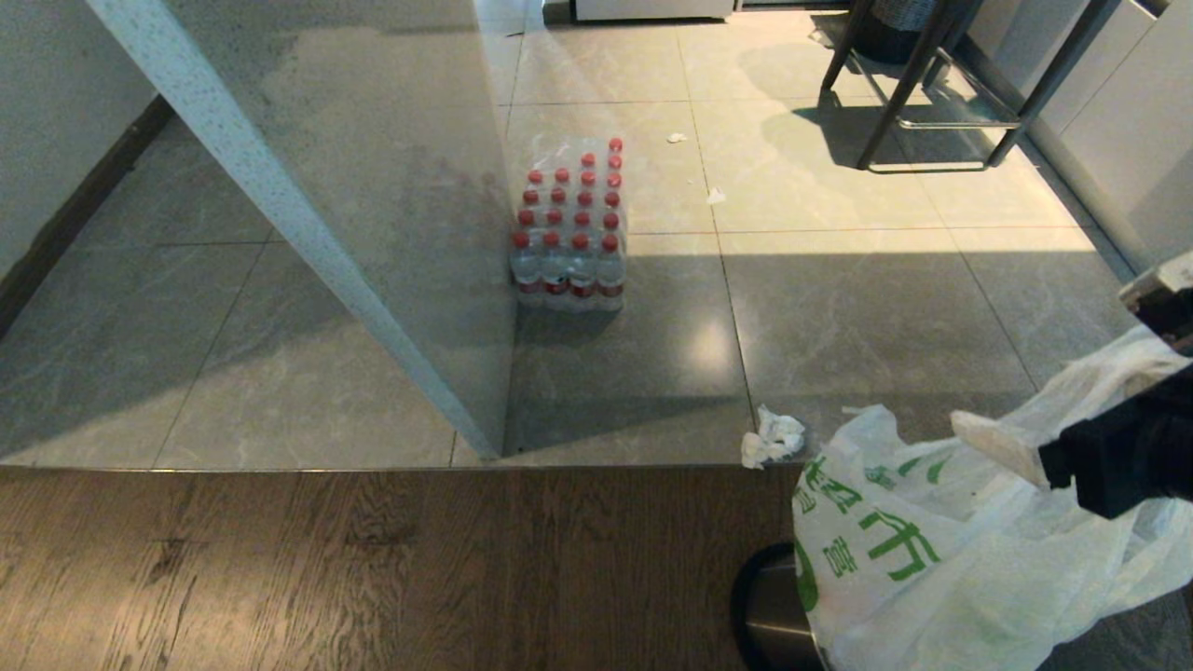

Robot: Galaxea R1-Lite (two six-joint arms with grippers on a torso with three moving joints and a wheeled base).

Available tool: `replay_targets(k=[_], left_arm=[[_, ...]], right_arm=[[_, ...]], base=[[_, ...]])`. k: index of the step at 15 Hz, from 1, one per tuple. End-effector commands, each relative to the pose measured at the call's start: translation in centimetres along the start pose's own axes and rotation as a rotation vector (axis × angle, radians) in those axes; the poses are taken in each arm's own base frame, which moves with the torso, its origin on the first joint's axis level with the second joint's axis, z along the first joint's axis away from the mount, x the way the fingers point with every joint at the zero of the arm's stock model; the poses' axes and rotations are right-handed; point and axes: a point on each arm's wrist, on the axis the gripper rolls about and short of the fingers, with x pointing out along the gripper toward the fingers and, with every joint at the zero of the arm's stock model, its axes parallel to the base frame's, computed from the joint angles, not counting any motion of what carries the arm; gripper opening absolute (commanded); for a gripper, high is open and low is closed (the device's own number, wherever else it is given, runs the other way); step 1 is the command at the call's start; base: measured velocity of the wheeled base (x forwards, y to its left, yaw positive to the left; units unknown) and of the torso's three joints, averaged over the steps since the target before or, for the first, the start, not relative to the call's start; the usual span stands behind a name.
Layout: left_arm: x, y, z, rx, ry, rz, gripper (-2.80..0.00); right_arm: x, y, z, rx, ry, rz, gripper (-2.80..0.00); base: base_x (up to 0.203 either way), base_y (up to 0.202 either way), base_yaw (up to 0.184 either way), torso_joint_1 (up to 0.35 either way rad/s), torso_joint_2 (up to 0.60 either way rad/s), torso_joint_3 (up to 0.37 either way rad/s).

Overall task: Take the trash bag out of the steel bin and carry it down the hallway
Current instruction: Pick up the trash bag

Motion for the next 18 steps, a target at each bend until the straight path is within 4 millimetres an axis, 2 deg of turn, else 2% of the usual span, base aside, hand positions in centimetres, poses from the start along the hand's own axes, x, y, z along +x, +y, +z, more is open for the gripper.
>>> replay_targets(k=[1,4,6,10,14,18], left_arm=[[0.0,0.0,0.0,0.000,-0.001,0.001,-2.80],[0.0,0.0,0.0,0.000,-0.001,0.001,-2.80],[0.0,0.0,0.0,0.000,-0.001,0.000,-2.80],[0.0,0.0,0.0,0.000,-0.001,0.000,-2.80],[0.0,0.0,0.0,0.000,-0.001,0.000,-2.80],[0.0,0.0,0.0,0.000,-0.001,0.001,-2.80]], right_arm=[[-3.8,-0.4,-2.1,-0.006,0.041,-0.013,0.00],[-8.5,-0.3,-7.1,-0.048,0.229,-0.044,0.00],[-9.6,-0.1,-9.5,-0.078,0.336,-0.061,0.00],[-10.1,-0.1,-10.0,-0.081,0.346,-0.068,0.00],[-11.1,-0.4,-9.5,-0.079,0.319,-0.101,0.00],[-12.8,-0.5,-11.0,-0.114,0.391,-0.092,0.00]], base=[[0.000,0.000,0.000,0.000,0.00,0.000],[0.000,0.000,0.000,0.000,0.00,0.000],[0.000,0.000,0.000,0.000,0.00,0.000],[0.000,0.000,0.000,0.000,0.00,0.000],[0.000,0.000,0.000,0.000,0.00,0.000],[0.000,0.000,0.000,0.000,0.00,0.000]])
